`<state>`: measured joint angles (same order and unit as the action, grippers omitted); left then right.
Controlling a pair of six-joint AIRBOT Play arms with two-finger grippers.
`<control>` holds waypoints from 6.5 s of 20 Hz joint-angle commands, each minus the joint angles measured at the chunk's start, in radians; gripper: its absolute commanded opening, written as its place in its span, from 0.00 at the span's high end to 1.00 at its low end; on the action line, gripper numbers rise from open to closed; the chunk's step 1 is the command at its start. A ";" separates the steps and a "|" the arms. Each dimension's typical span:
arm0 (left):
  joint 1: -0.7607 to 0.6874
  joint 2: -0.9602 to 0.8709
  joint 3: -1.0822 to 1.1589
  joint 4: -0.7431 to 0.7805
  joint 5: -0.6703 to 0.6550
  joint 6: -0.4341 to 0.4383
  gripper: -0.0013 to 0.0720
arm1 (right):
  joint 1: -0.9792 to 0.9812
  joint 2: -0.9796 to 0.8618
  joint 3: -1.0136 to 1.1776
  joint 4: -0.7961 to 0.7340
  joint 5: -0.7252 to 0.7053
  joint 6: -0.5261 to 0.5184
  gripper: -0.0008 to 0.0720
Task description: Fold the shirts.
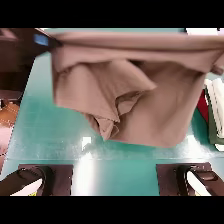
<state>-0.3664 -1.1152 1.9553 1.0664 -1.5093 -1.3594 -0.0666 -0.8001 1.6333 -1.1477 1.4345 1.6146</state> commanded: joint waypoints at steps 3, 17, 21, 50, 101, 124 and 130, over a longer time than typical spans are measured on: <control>-0.002 -0.208 -0.250 -0.010 -0.037 0.046 0.94 | -0.002 -0.202 -0.116 0.075 0.086 -0.002 0.96; 0.166 -0.578 -0.255 -0.067 0.092 -0.036 0.23 | -0.002 -0.469 -0.419 0.083 -0.070 -0.098 0.96; 0.156 -0.518 -0.225 -0.091 -0.026 -0.055 0.23 | -0.002 -0.422 -0.419 0.082 -0.126 -0.109 0.96; -0.230 -0.541 -0.642 -0.185 0.839 -0.383 0.93 | -0.035 -0.387 -0.419 0.082 -0.121 -0.169 0.96; 0.055 -0.362 -0.030 0.620 0.443 -0.014 0.94 | -0.003 -0.517 -0.039 -0.084 -0.314 -0.030 0.96; 0.428 -0.402 -0.470 0.135 0.101 -0.048 0.23 | -0.091 -0.515 -0.096 -0.074 -0.227 -0.098 0.12; 0.445 -0.315 -0.919 -0.119 0.367 0.029 0.23 | -0.078 -0.512 -0.096 -0.074 -0.190 -0.098 0.12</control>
<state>0.0769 -1.4567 1.2114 1.0767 -1.2617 -1.3754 -0.1551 -1.3159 1.5379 -1.2228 1.2198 1.5185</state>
